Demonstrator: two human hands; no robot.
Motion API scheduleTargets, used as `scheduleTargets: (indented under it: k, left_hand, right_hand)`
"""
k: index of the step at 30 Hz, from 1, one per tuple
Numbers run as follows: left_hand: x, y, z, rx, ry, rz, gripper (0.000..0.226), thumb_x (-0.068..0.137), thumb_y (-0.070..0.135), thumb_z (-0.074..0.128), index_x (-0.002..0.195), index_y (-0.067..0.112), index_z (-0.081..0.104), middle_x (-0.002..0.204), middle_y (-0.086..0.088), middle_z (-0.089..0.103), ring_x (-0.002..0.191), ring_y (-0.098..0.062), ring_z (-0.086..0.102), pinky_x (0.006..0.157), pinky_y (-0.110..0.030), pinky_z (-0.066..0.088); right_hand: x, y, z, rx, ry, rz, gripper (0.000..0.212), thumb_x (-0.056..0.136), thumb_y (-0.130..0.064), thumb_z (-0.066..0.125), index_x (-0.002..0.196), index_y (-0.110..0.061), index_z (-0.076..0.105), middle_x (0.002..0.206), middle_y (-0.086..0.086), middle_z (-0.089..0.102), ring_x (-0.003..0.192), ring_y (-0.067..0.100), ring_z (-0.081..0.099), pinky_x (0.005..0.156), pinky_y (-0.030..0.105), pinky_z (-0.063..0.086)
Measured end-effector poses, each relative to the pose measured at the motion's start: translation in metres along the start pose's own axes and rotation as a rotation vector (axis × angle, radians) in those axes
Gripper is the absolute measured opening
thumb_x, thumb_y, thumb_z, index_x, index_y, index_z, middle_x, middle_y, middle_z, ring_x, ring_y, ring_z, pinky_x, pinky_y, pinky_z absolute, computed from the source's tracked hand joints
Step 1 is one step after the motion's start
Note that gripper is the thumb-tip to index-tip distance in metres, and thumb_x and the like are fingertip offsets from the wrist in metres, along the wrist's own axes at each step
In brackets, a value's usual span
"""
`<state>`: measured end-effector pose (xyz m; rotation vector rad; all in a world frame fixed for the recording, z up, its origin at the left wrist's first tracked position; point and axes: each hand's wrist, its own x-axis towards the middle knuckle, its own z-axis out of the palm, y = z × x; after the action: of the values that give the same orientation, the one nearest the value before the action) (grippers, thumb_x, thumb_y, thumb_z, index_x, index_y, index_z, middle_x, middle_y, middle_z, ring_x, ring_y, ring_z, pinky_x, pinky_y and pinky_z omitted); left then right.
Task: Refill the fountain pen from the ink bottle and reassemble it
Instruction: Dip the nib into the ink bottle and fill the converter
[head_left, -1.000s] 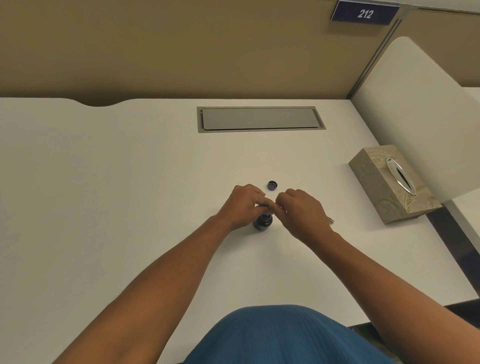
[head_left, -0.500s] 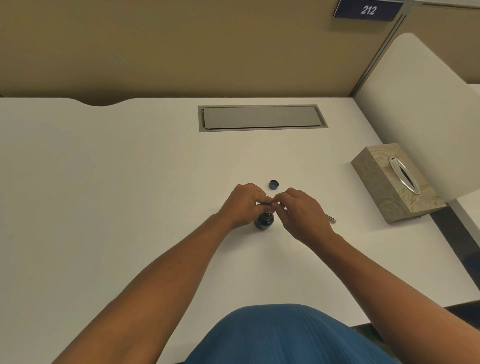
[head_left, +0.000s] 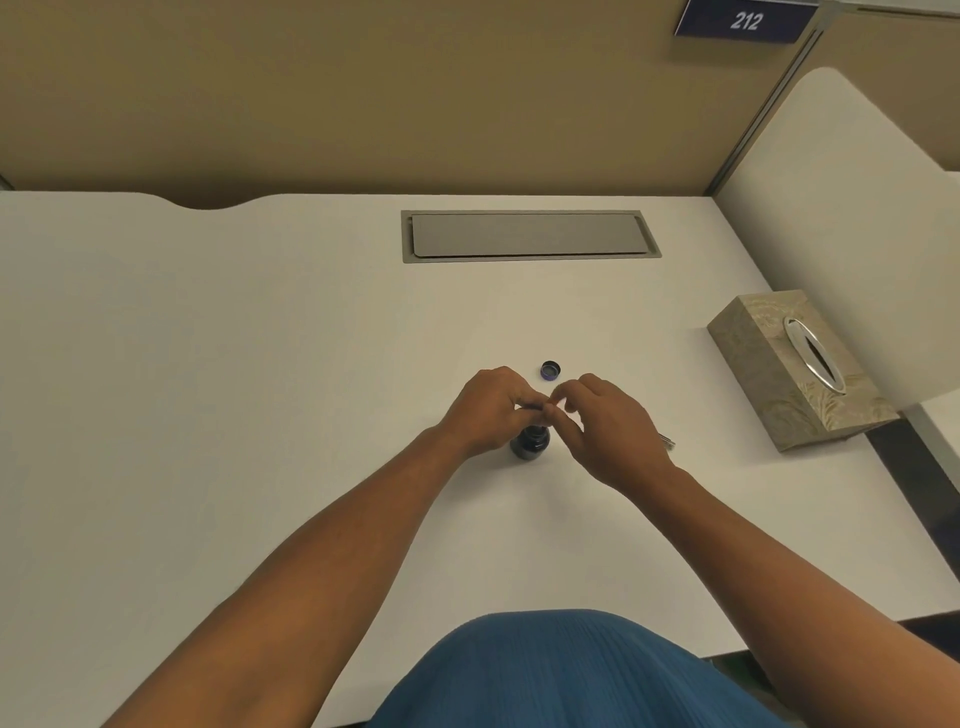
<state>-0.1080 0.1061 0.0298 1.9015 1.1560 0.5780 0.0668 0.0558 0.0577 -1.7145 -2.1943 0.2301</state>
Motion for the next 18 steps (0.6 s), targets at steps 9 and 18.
scheduleTargets:
  k: [9,18]
  left_hand:
    - [-0.0003,0.0007,0.0031,0.009,-0.007,-0.013,0.015,0.085,0.027,0.075,0.099,0.03,0.081,0.088,0.0,0.076,0.091,-0.021,0.065,0.081,-0.045,0.053]
    - [-0.0019,0.0005,0.0011,0.016,0.023,0.003,0.016,0.087,0.031,0.074,0.1,0.026,0.081,0.089,-0.003,0.076,0.092,-0.023,0.064,0.082,-0.046,0.051]
  right_hand:
    - [-0.0008,0.004,0.0054,-0.046,0.079,-0.045,0.012,0.091,-0.022,0.069,0.082,-0.013,0.067,0.075,0.001,0.062,0.069,0.026,0.057,0.049,0.043,0.048]
    - [-0.003,0.0019,0.0032,0.004,0.07,-0.06,0.014,0.092,-0.03,0.066,0.099,-0.018,0.069,0.086,-0.002,0.067,0.075,0.022,0.061,0.055,0.038,0.051]
